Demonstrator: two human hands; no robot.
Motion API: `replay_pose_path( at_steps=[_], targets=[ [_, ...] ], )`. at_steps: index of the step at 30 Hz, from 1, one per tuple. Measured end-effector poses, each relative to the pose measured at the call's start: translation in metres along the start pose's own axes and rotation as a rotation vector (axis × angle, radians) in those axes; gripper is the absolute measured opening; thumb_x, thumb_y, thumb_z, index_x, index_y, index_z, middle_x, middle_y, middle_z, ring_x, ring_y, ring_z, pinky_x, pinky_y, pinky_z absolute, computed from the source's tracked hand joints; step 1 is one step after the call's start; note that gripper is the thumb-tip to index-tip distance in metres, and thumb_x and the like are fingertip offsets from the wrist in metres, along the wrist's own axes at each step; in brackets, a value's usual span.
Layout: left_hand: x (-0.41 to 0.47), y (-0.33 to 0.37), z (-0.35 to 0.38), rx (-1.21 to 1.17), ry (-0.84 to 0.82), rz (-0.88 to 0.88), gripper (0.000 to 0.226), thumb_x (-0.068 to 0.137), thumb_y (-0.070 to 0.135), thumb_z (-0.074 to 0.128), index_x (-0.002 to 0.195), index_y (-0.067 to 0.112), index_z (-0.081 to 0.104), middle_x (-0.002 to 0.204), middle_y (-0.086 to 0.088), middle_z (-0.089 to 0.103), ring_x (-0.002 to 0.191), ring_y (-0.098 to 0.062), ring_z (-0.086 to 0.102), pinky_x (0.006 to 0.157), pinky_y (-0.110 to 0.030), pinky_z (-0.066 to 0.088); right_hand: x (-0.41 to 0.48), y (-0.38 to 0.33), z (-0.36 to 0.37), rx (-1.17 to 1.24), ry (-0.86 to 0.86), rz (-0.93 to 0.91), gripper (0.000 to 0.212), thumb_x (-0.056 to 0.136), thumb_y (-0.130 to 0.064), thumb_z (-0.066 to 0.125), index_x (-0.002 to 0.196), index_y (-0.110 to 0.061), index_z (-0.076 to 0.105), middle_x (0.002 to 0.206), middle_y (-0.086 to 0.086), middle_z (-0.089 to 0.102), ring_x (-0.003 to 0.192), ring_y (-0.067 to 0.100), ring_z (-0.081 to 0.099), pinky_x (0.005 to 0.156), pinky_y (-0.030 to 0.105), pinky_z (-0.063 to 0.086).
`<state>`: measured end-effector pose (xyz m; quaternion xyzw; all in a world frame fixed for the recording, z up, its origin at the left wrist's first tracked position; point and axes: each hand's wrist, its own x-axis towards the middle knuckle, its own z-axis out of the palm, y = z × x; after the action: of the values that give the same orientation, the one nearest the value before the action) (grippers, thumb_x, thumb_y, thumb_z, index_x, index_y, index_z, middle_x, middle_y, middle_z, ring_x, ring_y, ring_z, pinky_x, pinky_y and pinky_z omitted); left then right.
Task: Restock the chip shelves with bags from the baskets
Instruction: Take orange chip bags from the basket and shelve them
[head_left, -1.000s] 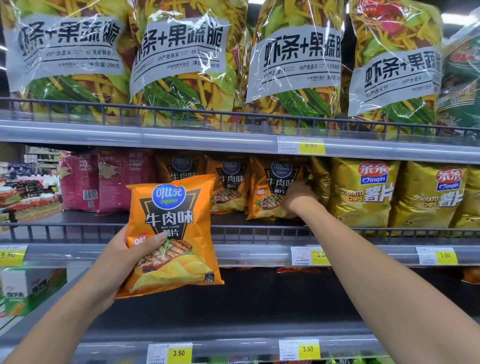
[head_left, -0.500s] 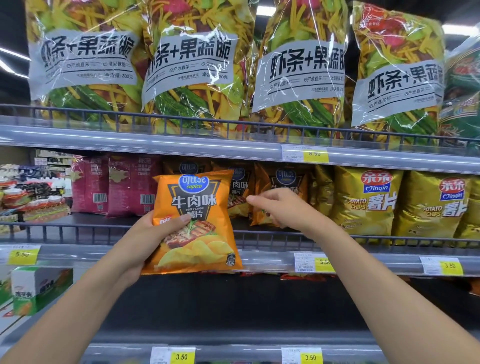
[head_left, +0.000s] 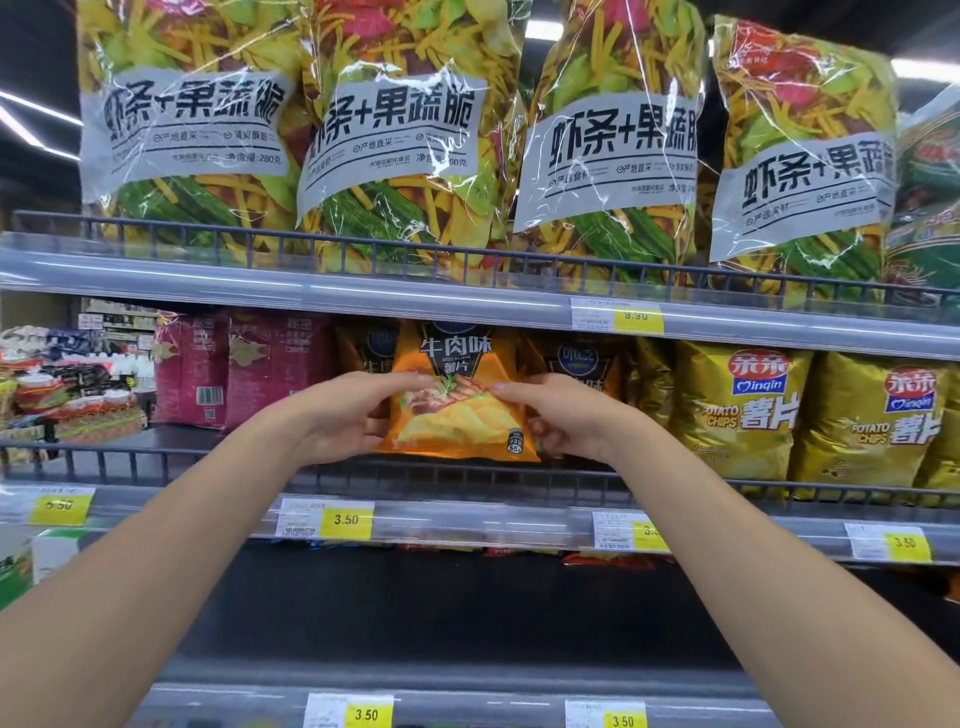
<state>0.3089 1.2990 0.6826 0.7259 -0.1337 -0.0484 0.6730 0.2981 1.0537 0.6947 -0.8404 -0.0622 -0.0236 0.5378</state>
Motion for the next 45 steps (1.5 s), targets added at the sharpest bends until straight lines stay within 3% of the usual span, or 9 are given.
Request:
replay_pose_path(
  at_steps=[4, 9, 15, 18, 21, 31, 37, 42, 45],
  targets=[
    [0.023, -0.007, -0.007, 0.289, 0.08, 0.005, 0.034, 0.093, 0.028, 0.076, 0.124, 0.016, 0.068, 0.116, -0.005, 0.078, 0.109, -0.019, 0.071, 0.098, -0.043, 0.057, 0.029, 0.012, 0.006, -0.007, 0.059, -0.009, 0.06, 0.093, -0.041, 0.074, 0.141, -0.016, 0.049, 0.075, 0.002, 0.048, 0.061, 0.011, 0.042, 0.05, 0.023, 0.035],
    [0.038, -0.019, 0.002, 0.625, 0.195, 0.069, 0.032, 0.097, 0.033, 0.073, 0.126, 0.029, 0.061, 0.106, 0.0, 0.071, 0.08, -0.013, 0.063, 0.062, -0.027, 0.052, 0.049, 0.025, 0.018, -0.146, 0.088, -0.045, 0.04, 0.098, -0.032, 0.068, 0.13, -0.012, 0.054, 0.08, 0.005, 0.06, 0.064, 0.012, 0.056, 0.054, 0.021, 0.053],
    [0.063, -0.028, -0.004, 0.416, 0.218, -0.016, 0.023, 0.091, 0.008, 0.078, 0.11, -0.004, 0.071, 0.105, -0.017, 0.074, 0.087, -0.027, 0.071, 0.087, -0.041, 0.063, 0.069, 0.038, 0.022, -0.144, 0.105, 0.029, 0.038, 0.096, -0.014, 0.07, 0.125, 0.009, 0.06, 0.098, 0.018, 0.069, 0.081, 0.022, 0.071, 0.063, 0.028, 0.063],
    [0.071, -0.028, -0.004, 0.365, 0.187, -0.035, 0.005, 0.094, -0.005, 0.069, 0.092, 0.0, 0.069, 0.1, -0.015, 0.069, 0.089, -0.024, 0.069, 0.089, -0.04, 0.062, 0.077, 0.037, 0.02, -0.194, 0.106, 0.033, 0.029, 0.096, -0.009, 0.069, 0.119, 0.008, 0.065, 0.113, 0.021, 0.072, 0.1, 0.028, 0.074, 0.084, 0.038, 0.063],
    [0.082, -0.035, -0.006, 0.425, 0.19, -0.029, 0.022, 0.094, -0.012, 0.062, 0.086, 0.008, 0.066, 0.1, -0.013, 0.064, 0.094, -0.025, 0.065, 0.096, -0.044, 0.06, 0.085, 0.039, 0.019, -0.288, 0.111, 0.032, 0.023, 0.095, -0.012, 0.07, 0.114, 0.003, 0.07, 0.112, 0.018, 0.074, 0.104, 0.028, 0.074, 0.094, 0.043, 0.06],
    [0.097, -0.037, -0.002, 0.772, 0.114, 0.076, 0.042, 0.099, 0.004, 0.056, 0.136, 0.022, 0.066, 0.154, -0.007, 0.053, 0.137, -0.029, 0.053, 0.11, -0.029, 0.045, 0.096, 0.044, 0.013, -0.444, 0.166, 0.026, 0.026, 0.089, -0.026, 0.072, 0.107, -0.007, 0.07, 0.109, 0.015, 0.072, 0.102, 0.03, 0.07, 0.094, 0.052, 0.058],
    [0.1, -0.035, -0.002, 0.896, -0.004, 0.033, 0.056, 0.097, 0.003, 0.057, 0.148, 0.025, 0.055, 0.163, -0.005, 0.04, 0.147, -0.027, 0.041, 0.119, -0.034, 0.037, 0.091, 0.042, 0.012, -0.504, 0.152, 0.029, 0.03, 0.091, -0.034, 0.072, 0.11, -0.011, 0.068, 0.109, 0.011, 0.07, 0.102, 0.027, 0.068, 0.097, 0.048, 0.056],
    [0.09, -0.031, -0.003, 0.857, -0.014, 0.081, 0.05, 0.099, 0.012, 0.063, 0.148, 0.024, 0.055, 0.159, -0.005, 0.043, 0.145, -0.027, 0.042, 0.105, -0.026, 0.035, 0.08, 0.038, 0.015, -0.6, 0.196, 0.042, 0.037, 0.092, -0.038, 0.071, 0.112, -0.007, 0.067, 0.102, 0.009, 0.068, 0.086, 0.023, 0.063, 0.063, 0.031, 0.047],
    [0.083, -0.031, -0.005, 0.882, 0.002, 0.126, 0.047, 0.099, 0.022, 0.066, 0.144, 0.027, 0.058, 0.16, -0.005, 0.044, 0.141, -0.027, 0.046, 0.103, -0.024, 0.037, 0.072, 0.036, 0.016, -0.642, 0.228, 0.034, 0.038, 0.094, -0.041, 0.068, 0.113, -0.008, 0.066, 0.101, 0.009, 0.066, 0.085, 0.024, 0.063, 0.059, 0.029, 0.044]
  ],
)
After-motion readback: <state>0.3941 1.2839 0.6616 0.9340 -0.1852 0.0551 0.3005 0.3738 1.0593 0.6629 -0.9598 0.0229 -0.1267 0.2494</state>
